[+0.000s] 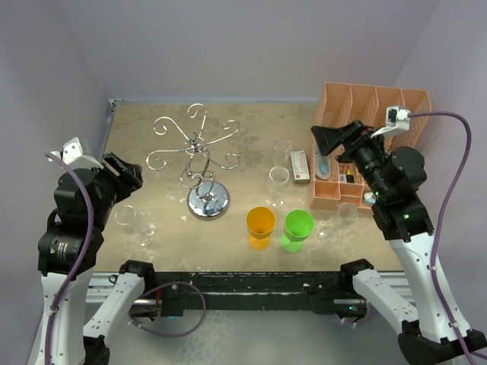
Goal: Place the wine glass upside down on the wine glass rack
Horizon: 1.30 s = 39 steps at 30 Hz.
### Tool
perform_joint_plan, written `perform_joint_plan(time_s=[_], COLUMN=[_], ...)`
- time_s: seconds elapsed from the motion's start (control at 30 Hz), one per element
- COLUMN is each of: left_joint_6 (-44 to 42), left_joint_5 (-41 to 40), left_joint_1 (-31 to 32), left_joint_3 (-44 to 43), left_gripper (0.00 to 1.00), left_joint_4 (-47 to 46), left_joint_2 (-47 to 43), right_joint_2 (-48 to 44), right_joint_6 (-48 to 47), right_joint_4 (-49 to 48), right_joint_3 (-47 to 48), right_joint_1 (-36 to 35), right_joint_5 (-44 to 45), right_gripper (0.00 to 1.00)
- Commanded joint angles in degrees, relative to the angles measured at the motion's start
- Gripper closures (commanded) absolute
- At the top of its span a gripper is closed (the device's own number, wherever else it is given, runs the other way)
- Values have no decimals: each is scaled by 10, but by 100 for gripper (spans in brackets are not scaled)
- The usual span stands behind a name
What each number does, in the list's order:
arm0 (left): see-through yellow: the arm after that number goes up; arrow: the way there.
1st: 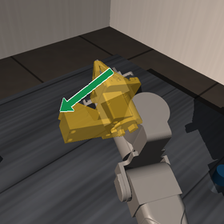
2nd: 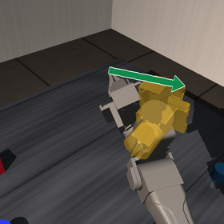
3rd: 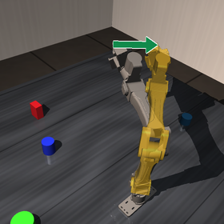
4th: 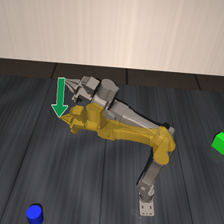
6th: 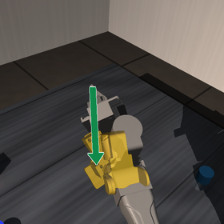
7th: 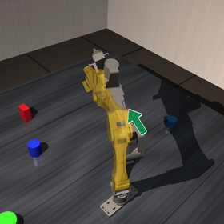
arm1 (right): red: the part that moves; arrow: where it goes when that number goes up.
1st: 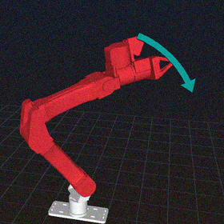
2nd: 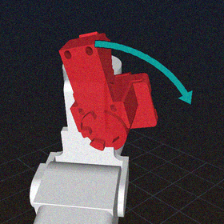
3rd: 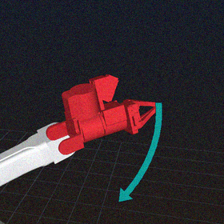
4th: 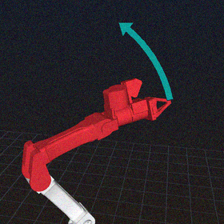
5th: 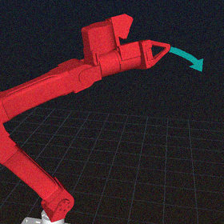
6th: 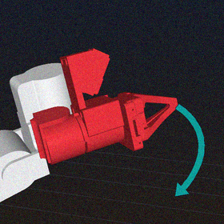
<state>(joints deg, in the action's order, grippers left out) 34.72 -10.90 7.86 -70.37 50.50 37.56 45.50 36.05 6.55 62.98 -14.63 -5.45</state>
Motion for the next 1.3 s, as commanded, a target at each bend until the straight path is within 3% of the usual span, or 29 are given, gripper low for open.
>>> perform_joint_plan(time_s=[0.0, 0.2, 0.4, 0.5, 0.57, 0.67, 0.7, 1.27], left_joint_6=[51, 92, 109, 106, 109, 112, 114, 124], left_joint_5=[-49, -140, -167, -173, -174, -160, -156, -164], left_joint_1=[-6, -7, -8, -8, -8, -8, -8, -8], left_joint_3=[-2, 7, 18, 42, 53, 85, 98, 168], left_gripper=[45, 49, 35, 33, 37, 54, 56, 59], left_joint_4=[64, 119, 186, 186, 177, 144, 135, 98], left_joint_2=[7, 21, 44, 57, 72, 75, 77, 118], right_joint_2=[5, 21, 44, 46, 49, 52, 52, 53], right_joint_6=[-2, 5, 5, 3, 5, 2, 3, 17], right_joint_4=[-50, -85, -100, -116, -127, -133, -137, -130], right_joint_3=[-14, -47, -69, -87, -98, -103, -105, -126], right_joint_1=[-4, -4, -5, -5, -5, -5, -5, -5], right_joint_5=[-15, -27, -35, -26, -25, -30, -30, -25], right_gripper=[7, 8, 11, 11, 12, 15, 15, 16])
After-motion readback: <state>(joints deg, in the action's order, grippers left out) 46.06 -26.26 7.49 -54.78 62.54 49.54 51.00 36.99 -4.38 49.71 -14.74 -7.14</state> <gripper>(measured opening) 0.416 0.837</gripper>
